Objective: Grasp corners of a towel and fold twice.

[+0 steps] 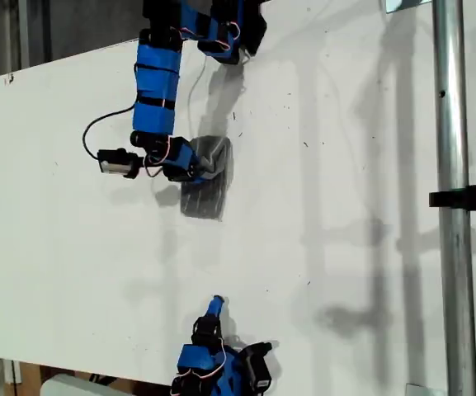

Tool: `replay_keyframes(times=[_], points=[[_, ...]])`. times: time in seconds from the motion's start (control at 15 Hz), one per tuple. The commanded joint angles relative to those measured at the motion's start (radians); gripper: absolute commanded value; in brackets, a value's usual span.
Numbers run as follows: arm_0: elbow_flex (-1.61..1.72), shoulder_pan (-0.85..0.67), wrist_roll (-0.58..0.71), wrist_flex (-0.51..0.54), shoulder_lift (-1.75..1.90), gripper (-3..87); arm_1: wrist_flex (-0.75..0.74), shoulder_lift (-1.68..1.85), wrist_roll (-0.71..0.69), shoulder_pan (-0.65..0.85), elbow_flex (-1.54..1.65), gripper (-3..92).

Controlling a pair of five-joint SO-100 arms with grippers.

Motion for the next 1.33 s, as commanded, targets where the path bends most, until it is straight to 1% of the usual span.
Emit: replay_keyframes(times=[0.0,0.07,0.13,0.2,0.33,0.47,0.53,0.67,0.73,0.8,0.87,0.93,1.07,1.13,1.2,1.27], points=[[0.009,0.008,0.002,0.000,0.008,-2.6,-0.046,-0.005,-0.011,-0.021,-0.060,-0.3],[0.009,0.008,0.003,0.000,0.008,-2.6,-0.052,-0.002,-0.032,-0.025,-0.077,11.3],[0.009,0.009,0.005,0.000,0.008,-2.6,-0.058,0.021,-0.094,-0.017,-0.124,48.1],[0.009,0.009,0.005,0.000,0.008,-2.6,-0.112,0.097,-0.172,0.006,-0.141,40.7],[0.009,0.009,0.006,-0.002,0.008,-2.6,-0.222,0.311,-0.279,0.104,-0.140,39.5],[0.009,0.009,-0.009,-0.002,0.008,-2.1,-0.224,0.500,-0.336,0.204,-0.100,37.5],[0.009,0.009,-0.031,0.005,0.008,-0.2,-0.221,0.609,-0.342,0.242,-0.003,35.3],[0.009,0.006,-0.132,0.035,0.008,3.7,-0.178,0.847,-0.331,0.301,0.313,25.0],[0.009,0.005,-0.192,0.077,0.008,4.3,-0.173,0.994,-0.290,0.301,0.528,16.8],[0.009,0.005,-0.258,0.100,0.008,4.8,-0.166,1.170,-0.215,0.295,0.758,1.9],[0.009,0.021,-0.272,0.101,0.008,5.2,-0.153,1.382,-0.123,0.270,0.986,-0.3],[0.009,0.031,-0.213,0.101,0.008,6.1,-0.086,1.594,-0.025,0.235,1.160,-0.3],[0.009,0.092,-0.244,0.103,0.008,5.9,0.098,1.922,0.112,0.212,1.370,-0.3],[0.009,0.097,-0.245,0.103,0.008,5.7,0.141,1.904,0.144,0.201,1.393,0.9],[0.009,0.092,-0.255,0.103,0.008,5.9,0.181,1.911,0.285,0.173,1.443,5.9],[0.009,0.092,-0.319,0.103,0.008,5.9,0.196,1.907,0.304,0.169,1.442,6.7]])
